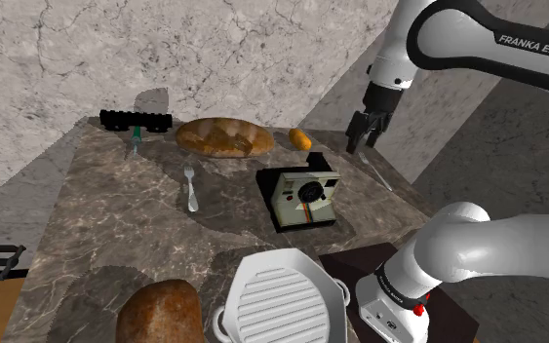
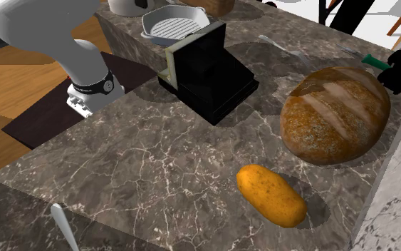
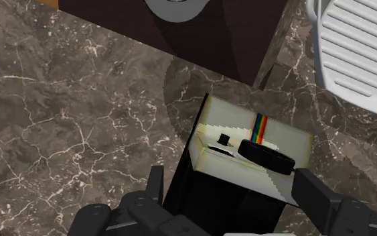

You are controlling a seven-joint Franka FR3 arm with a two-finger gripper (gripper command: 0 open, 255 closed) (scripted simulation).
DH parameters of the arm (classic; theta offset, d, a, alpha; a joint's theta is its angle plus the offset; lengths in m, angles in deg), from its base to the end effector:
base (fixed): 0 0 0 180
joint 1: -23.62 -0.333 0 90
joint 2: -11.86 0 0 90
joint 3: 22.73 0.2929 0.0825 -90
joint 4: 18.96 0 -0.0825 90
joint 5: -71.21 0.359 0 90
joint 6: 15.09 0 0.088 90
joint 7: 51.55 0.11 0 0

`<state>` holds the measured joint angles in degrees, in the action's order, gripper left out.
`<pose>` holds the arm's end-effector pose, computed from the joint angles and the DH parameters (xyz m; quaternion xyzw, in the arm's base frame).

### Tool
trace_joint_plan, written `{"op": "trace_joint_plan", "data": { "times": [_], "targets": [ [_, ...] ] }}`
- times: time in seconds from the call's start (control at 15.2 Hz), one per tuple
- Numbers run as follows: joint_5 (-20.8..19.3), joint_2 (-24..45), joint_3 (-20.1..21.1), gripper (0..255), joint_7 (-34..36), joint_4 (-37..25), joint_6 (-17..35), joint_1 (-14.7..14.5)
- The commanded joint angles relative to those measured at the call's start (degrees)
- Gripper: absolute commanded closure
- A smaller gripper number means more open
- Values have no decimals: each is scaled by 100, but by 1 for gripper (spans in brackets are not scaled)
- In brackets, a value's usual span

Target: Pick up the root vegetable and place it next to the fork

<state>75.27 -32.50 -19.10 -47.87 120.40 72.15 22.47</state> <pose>0.2899 0.0358 0.5296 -0.9976 0.0016 0.0688 0.0089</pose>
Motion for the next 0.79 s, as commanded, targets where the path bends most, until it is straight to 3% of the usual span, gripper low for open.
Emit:
{"op": "trace_joint_plan", "data": {
  "times": [0.0, 0.73],
  "targets": [
    [0, 0, 0, 0, 0, 0, 0, 0],
    [-1110, 2373, 560, 0, 851, -639, 1509, 488]
  ]
}}
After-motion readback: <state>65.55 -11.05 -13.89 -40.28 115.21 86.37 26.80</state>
